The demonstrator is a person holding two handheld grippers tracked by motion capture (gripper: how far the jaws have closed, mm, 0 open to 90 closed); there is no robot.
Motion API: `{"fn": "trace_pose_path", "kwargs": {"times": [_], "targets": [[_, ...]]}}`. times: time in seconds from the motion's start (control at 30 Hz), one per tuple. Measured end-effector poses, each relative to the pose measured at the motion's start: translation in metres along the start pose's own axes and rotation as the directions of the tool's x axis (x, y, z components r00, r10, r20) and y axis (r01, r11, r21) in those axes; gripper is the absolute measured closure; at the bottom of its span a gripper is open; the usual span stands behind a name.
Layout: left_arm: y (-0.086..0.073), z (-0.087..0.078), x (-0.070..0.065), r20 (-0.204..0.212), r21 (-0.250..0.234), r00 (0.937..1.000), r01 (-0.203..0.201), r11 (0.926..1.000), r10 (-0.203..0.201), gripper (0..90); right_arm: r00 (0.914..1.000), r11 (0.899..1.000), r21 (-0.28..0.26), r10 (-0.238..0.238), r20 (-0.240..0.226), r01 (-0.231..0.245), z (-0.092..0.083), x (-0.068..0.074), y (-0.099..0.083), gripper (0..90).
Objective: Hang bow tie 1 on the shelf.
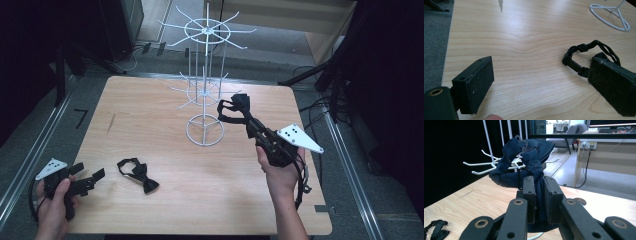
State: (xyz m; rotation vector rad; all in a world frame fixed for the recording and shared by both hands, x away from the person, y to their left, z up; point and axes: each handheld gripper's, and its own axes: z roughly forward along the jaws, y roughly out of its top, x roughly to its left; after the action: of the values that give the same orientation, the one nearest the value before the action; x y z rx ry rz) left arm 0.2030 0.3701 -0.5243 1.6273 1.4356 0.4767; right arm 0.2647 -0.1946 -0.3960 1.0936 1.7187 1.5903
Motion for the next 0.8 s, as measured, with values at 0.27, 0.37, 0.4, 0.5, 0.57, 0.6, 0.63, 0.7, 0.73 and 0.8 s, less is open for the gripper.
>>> {"fn": "trace_pose_path", "kwargs": {"times": [0.27, 0.37, 0.4, 0.5, 0.57, 0.6, 0.63, 0.7, 0.73, 0.8], "targets": [[0.000, 0.000, 0.000, 0.003, 0.001, 1.0000, 0.000, 1.0000, 0.000, 7.1, 1.0000, 1.000, 0.010, 0.008, 0.000, -0.008, 0.009, -0.001, -0.002, 82.0], [0.000, 0.000, 0.000, 0.003, 0.002, 1.0000, 0.000, 1.0000, 0.000, 7.1, 0.9997, 1.000, 0.010, 0.022, -0.007, -0.022, 0.011, -0.002, -0.002, 82.0], [0.000, 0.000, 0.000, 0.003, 0.002, 1.0000, 0.000, 1.0000, 0.000, 7.1, 0.9997, 1.000, 0.010, 0.022, -0.007, -0.022, 0.011, -0.002, -0.002, 82.0], [0.000, 0.000, 0.000, 0.003, 0.001, 1.0000, 0.000, 1.0000, 0.000, 7.1, 0.9996, 1.000, 0.011, 0.027, -0.006, -0.027, 0.014, -0.003, -0.002, 81.9], [0.000, 0.000, 0.000, 0.003, 0.001, 1.0000, 0.000, 1.0000, 0.000, 7.1, 0.9995, 0.999, 0.014, 0.031, -0.006, -0.031, 0.014, -0.003, -0.002, 82.0], [0.000, 0.000, 0.000, 0.003, 0.001, 1.0000, 0.000, 1.0000, 0.000, 7.1, 0.9992, 0.999, 0.018, 0.040, -0.005, -0.040, 0.015, -0.004, -0.003, 82.0], [0.000, 0.000, 0.000, 0.004, 0.002, 1.0000, -0.001, 1.0000, 0.001, 7.1, 0.9992, 0.999, 0.018, 0.040, -0.005, -0.040, 0.015, -0.004, -0.003, 82.0], [0.000, 0.000, 0.000, 0.004, 0.002, 1.0000, -0.001, 1.0000, 0.001, 7.1, 0.9991, 0.999, 0.022, 0.043, -0.003, -0.043, 0.018, -0.006, -0.004, 82.0], [0.000, 0.000, 0.000, 0.004, 0.002, 1.0000, -0.001, 1.0000, 0.001, 7.1, 0.9991, 0.999, 0.022, 0.043, -0.003, -0.043, 0.018, -0.006, -0.004, 82.0], [0.000, 0.000, 0.000, 0.005, 0.003, 1.0000, -0.001, 1.0000, 0.000, 7.1, 0.9988, 0.999, 0.025, 0.049, -0.001, -0.049, 0.019, -0.008, -0.004, 81.9]]}}
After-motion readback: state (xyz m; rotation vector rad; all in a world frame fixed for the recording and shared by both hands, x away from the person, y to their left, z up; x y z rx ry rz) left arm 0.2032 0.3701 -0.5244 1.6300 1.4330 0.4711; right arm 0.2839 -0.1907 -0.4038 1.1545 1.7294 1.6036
